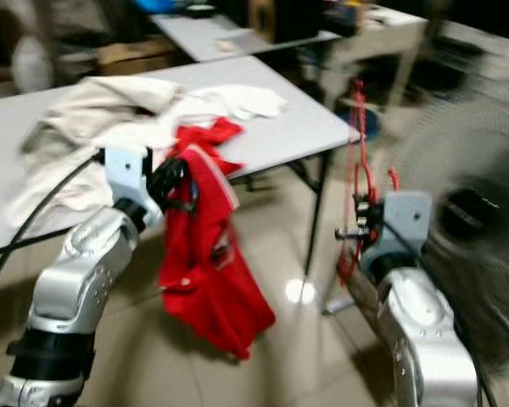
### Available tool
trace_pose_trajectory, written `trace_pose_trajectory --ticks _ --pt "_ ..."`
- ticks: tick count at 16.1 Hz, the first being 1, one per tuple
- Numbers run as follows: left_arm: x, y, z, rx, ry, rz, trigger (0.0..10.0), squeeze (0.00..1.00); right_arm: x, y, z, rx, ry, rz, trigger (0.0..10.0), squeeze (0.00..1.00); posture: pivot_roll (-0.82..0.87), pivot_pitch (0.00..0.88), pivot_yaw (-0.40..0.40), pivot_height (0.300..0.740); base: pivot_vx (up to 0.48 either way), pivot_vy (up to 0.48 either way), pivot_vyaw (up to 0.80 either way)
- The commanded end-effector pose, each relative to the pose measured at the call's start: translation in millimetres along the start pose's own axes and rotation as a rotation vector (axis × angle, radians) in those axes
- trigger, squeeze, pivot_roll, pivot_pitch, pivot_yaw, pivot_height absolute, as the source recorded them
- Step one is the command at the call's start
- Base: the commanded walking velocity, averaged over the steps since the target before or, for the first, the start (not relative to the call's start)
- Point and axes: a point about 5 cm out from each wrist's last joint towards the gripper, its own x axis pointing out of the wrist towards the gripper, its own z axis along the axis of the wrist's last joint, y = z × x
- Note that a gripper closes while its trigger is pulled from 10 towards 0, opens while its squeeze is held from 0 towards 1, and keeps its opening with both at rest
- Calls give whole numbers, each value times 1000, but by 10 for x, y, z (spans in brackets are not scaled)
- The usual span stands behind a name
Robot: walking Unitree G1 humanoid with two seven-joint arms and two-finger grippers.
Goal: Hang hanger
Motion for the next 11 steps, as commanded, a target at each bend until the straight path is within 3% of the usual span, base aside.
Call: trace_pose_trajectory --ticks 1,3,5,9,11 --pt "1 73 69 15 -29 27 10000 0 -2 56 56 27 -26 42 10000 0 -190 0 21 740 311 0 0" --pt "3 99 82 16 -34 34 10000 0 -22 149 130 156 -77 131 10000 0 -186 0 16 740 313 0 0" --pt "23 115 114 26 -44 35 10000 0 -10 146 190 194 -104 118 10000 0 -188 0 15 740 306 0 0" --pt "200 229 315 61 -85 62 10000 0 1 85 229 -11 -47 173 10000 0 -191 0 11 740 299 0 0" --pt "310 339 479 82 -108 89 10000 0 -6 26 268 -54 -42 228 10000 0 -194 0 15 740 292 0 0"
